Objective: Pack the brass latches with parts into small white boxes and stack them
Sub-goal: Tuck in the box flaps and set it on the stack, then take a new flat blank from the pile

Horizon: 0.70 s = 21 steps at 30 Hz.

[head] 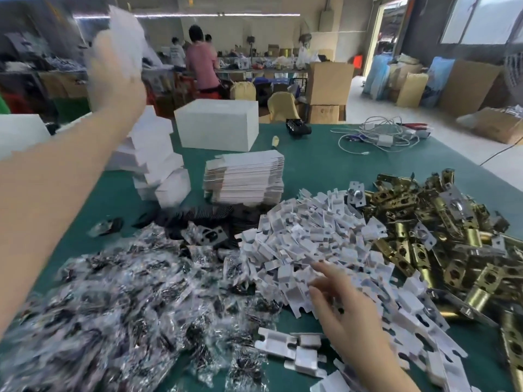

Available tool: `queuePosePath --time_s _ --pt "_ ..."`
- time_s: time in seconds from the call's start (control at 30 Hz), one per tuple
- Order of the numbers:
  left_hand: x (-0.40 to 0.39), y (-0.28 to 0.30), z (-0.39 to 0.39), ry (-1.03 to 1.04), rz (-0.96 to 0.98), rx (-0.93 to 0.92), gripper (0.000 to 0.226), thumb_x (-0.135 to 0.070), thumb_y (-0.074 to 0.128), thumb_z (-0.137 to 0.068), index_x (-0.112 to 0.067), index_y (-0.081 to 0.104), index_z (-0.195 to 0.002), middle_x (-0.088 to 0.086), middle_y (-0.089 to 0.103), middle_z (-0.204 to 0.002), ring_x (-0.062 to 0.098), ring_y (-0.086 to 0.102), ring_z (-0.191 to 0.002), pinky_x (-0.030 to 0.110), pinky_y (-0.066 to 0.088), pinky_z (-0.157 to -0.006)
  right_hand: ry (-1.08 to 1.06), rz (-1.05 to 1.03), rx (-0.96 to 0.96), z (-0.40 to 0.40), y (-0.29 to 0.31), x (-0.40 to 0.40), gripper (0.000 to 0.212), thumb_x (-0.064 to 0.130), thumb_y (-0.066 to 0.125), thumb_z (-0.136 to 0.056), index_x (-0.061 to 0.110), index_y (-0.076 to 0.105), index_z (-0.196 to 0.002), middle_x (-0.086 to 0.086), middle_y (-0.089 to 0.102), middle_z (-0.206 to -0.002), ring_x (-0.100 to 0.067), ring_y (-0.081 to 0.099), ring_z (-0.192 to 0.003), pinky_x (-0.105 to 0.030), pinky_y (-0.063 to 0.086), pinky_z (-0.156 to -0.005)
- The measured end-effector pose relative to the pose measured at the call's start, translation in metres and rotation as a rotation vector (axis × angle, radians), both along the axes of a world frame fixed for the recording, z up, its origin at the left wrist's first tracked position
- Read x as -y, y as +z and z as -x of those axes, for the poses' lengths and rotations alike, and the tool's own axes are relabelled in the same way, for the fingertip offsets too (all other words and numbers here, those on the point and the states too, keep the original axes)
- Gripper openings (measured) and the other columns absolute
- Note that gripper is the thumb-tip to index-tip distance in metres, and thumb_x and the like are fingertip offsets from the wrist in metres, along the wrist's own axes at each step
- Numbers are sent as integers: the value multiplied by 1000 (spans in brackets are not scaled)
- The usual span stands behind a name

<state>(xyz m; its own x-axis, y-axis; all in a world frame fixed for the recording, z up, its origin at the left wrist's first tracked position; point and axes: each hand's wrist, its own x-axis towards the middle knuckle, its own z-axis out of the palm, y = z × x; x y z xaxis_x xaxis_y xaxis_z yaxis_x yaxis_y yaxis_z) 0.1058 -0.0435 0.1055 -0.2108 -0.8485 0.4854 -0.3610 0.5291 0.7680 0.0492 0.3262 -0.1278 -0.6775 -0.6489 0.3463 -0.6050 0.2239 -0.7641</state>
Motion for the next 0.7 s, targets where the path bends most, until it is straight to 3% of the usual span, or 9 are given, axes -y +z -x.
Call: queuePosePath --time_s 0.07,0.13,0.3,0.4,0.5,0.7 --pt "23 -9 -4 142 279 334 49 0 47 -97 -7 36 -144 29 51 -133 50 51 -118 55 43 -96 -15 -28 -14 1 -2 2 53 22 64 -92 68 46 -109 34 60 -103 0 63 -87 -20 53 -74" --pt "47 -17 -5 201 393 568 46 9 51 -91 -2 42 -135 37 54 -121 60 54 -108 63 46 -87 -35 -15 -10 1 -4 3 48 17 66 -91 59 51 -108 29 63 -101 -4 63 -87 -23 52 -73" --pt "69 -39 0 195 440 903 41 -5 57 -98 -14 51 -138 31 60 -111 52 59 -98 45 42 -65 -54 -26 13 1 -7 4 46 12 67 -91 53 54 -108 26 64 -97 -6 62 -86 -22 49 -74" --pt "73 -40 2 176 428 973 38 -30 55 -102 -18 50 -138 28 61 -113 49 58 -101 44 45 -65 -62 -39 20 1 -7 4 46 13 66 -90 53 54 -108 26 64 -98 -6 63 -89 -24 51 -75" --pt "77 -43 4 139 409 981 33 -30 49 -104 -16 52 -134 28 61 -116 49 54 -108 49 48 -75 -63 -51 36 0 -7 4 46 14 66 -91 54 54 -108 26 63 -99 -6 63 -91 -28 55 -76" --pt "86 -52 1 157 332 689 48 -37 58 -99 -11 56 -140 25 61 -129 49 50 -120 54 47 -96 -46 -72 16 1 -6 2 47 17 66 -91 59 50 -107 28 62 -98 -5 62 -89 -23 51 -75"
